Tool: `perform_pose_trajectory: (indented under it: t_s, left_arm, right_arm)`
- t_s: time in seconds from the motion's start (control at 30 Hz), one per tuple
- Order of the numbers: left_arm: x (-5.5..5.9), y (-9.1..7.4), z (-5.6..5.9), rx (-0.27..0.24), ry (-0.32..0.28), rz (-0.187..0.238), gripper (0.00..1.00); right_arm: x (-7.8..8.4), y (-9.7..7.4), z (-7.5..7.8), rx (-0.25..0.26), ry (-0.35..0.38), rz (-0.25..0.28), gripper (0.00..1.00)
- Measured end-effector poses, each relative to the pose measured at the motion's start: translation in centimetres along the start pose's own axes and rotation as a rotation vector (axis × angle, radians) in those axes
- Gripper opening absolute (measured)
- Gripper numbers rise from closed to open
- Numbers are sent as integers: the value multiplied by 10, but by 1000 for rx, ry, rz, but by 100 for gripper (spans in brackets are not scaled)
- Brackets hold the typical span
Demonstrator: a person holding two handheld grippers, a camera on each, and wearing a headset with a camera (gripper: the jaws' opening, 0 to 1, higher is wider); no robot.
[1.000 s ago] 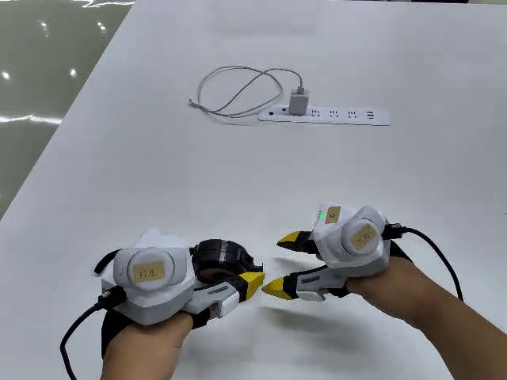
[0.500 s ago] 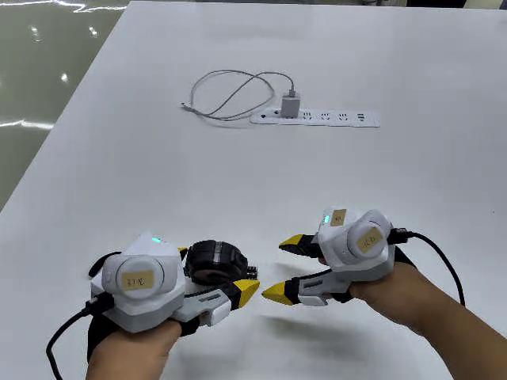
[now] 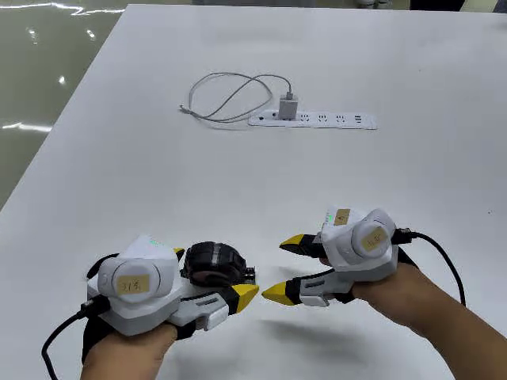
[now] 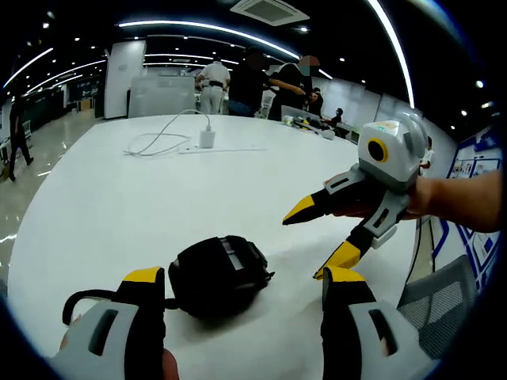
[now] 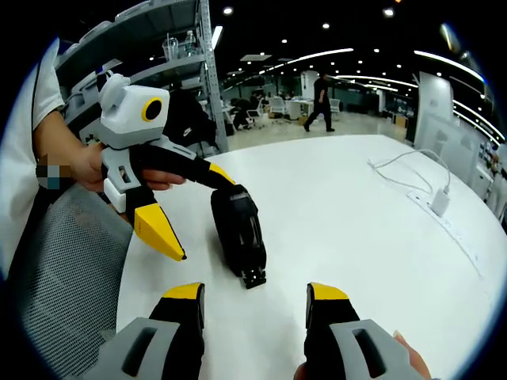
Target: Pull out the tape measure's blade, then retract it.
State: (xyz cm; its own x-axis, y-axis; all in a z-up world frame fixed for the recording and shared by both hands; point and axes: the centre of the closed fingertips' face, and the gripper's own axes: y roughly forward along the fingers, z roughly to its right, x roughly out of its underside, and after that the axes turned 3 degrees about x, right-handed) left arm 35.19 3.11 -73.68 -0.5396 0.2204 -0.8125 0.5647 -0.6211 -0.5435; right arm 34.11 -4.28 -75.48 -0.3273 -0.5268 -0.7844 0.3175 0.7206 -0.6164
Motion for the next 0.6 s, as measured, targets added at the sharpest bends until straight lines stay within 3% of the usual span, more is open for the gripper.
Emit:
perform_pose_trajectory:
  t_s: [0.13,0.6]
  left_arm:
    - [0,-7,-1,23,21,7,80]
    - [8,-33,-3,74,102,-8,89]
  right_arm:
    - [-5,-9,1,16,7,20,50]
    - [1,-36,-2,67,32,37,58]
